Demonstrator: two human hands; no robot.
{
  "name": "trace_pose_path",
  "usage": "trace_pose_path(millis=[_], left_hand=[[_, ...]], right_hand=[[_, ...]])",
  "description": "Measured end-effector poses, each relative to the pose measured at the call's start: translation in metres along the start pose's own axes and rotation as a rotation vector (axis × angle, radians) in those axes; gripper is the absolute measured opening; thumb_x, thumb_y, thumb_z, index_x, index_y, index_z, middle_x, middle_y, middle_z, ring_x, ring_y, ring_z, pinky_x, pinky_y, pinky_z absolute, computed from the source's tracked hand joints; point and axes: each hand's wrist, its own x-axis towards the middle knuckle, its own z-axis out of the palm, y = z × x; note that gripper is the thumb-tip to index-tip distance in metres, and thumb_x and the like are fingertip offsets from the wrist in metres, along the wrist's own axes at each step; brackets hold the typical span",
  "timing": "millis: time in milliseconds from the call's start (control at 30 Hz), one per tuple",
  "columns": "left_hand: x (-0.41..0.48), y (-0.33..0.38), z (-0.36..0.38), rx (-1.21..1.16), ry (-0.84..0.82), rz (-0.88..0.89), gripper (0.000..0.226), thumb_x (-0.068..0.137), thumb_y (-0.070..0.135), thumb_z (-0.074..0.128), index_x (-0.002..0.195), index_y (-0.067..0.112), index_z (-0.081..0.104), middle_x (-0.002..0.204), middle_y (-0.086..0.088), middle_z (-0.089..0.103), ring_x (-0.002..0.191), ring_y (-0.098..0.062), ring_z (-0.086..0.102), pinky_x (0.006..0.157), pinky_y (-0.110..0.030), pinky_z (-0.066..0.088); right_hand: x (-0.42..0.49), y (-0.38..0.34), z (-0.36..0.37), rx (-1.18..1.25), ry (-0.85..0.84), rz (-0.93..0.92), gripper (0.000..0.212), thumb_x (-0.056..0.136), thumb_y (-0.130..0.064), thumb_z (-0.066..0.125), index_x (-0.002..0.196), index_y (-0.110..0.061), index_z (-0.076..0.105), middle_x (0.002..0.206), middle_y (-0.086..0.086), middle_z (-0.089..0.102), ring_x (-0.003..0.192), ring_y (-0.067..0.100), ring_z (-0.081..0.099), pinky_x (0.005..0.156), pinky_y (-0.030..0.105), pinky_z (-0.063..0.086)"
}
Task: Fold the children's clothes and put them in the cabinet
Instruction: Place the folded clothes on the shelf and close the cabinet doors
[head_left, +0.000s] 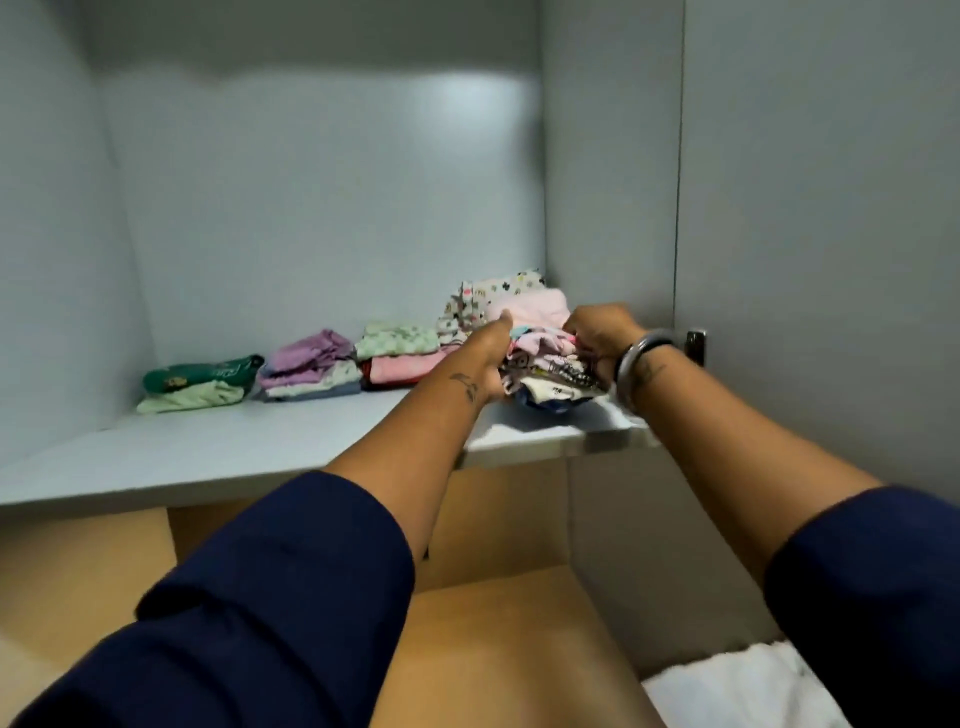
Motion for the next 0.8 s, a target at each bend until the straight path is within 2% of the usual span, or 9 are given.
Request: trace_pose_path(millis=[100,167,267,333,433,500,633,733,800], left_hand=[[0.049,-0.008,0.007,0.082,0.014,-0.088,0.051,0.103,0.038,0.032,0.132,0.003,0.054,0.133,-0.019,0.06,0.118,-0.036,0.058,0.101,-0.055,0.045],[0.071,-0.014,0.011,0.092,0.085,-0.065,0.043,0.102,0.027,0.034,0.129,0.003,0.057,0.125,-0.015,0.066,0.109,-0.034,0.065,0.092,-0.05,0.052],[0.095,-0.018,0.02,0.119,0.177,0.024,0.032,0.099,0.012,0.033,0.091,0.002,0.063,0.065,-0.007,0.073,0.046,-0.02,0.066,0.042,-0.024,0.052],[0.101,-0.018,0.024,0.135,0.204,0.047,0.035,0.098,0.007,0.03,0.075,0.005,0.056,0.047,-0.006,0.063,0.026,-0.017,0.054,0.029,-0.017,0.041],[0.108,-0.019,0.024,0.117,0.206,0.037,0.034,0.098,0.012,0.033,0.074,0.006,0.056,0.053,-0.007,0.062,0.034,-0.02,0.055,0.032,-0.017,0.043],[0.113,-0.02,0.023,0.088,0.204,0.031,0.034,0.098,0.017,0.038,0.071,0.005,0.056,0.054,-0.009,0.064,0.048,-0.022,0.056,0.05,-0.022,0.049],[0.1,-0.019,0.019,0.016,0.186,0.067,0.039,0.09,0.034,0.051,0.108,0.001,0.063,0.106,-0.016,0.07,0.093,-0.029,0.067,0.092,-0.038,0.052],[0.069,-0.014,0.006,-0.04,0.186,0.094,0.042,0.097,0.043,0.038,0.113,0.009,0.056,0.09,-0.004,0.072,0.076,-0.018,0.07,0.063,-0.024,0.054],[0.04,-0.012,-0.01,0.041,0.333,0.185,0.044,0.101,0.044,0.033,0.121,0.01,0.052,0.113,-0.003,0.066,0.095,-0.024,0.065,0.073,-0.026,0.049]], right_hand=[[0.047,0.018,0.014,-0.164,0.034,-0.017,0.019,0.086,-0.007,0.055,0.103,-0.003,0.063,0.109,0.017,0.064,0.093,0.028,0.065,0.069,0.026,0.043],[0.062,0.031,0.02,-0.264,0.142,-0.047,0.025,0.078,-0.01,0.058,0.1,0.001,0.063,0.112,0.019,0.068,0.097,0.035,0.065,0.07,0.027,0.042],[0.078,0.044,0.028,-0.369,0.134,-0.077,0.023,0.074,-0.015,0.056,0.093,-0.005,0.063,0.107,0.02,0.07,0.091,0.037,0.067,0.067,0.03,0.045],[0.088,0.049,0.03,-0.452,0.114,-0.086,0.03,0.074,-0.015,0.055,0.1,-0.004,0.064,0.111,0.021,0.069,0.095,0.038,0.066,0.069,0.03,0.045],[0.095,0.049,0.032,-0.615,0.056,-0.154,0.029,0.08,-0.014,0.054,0.106,-0.004,0.064,0.115,0.02,0.067,0.096,0.037,0.064,0.07,0.029,0.043],[0.097,0.046,0.034,-0.793,0.003,-0.22,0.031,0.082,-0.015,0.052,0.11,-0.007,0.063,0.117,0.017,0.067,0.096,0.035,0.062,0.073,0.031,0.044],[0.087,0.033,0.039,-1.146,0.132,-0.375,0.036,0.083,-0.02,0.049,0.115,-0.008,0.06,0.125,0.019,0.059,0.117,0.038,0.049,0.092,0.041,0.043],[0.059,0.012,0.04,-1.076,0.266,-0.447,0.035,0.082,-0.02,0.05,0.114,-0.008,0.061,0.125,0.018,0.057,0.117,0.038,0.045,0.095,0.044,0.039],[0.027,-0.005,0.044,-0.988,0.261,-0.523,0.035,0.081,-0.02,0.051,0.111,-0.005,0.061,0.123,0.019,0.057,0.117,0.039,0.046,0.094,0.045,0.039]])
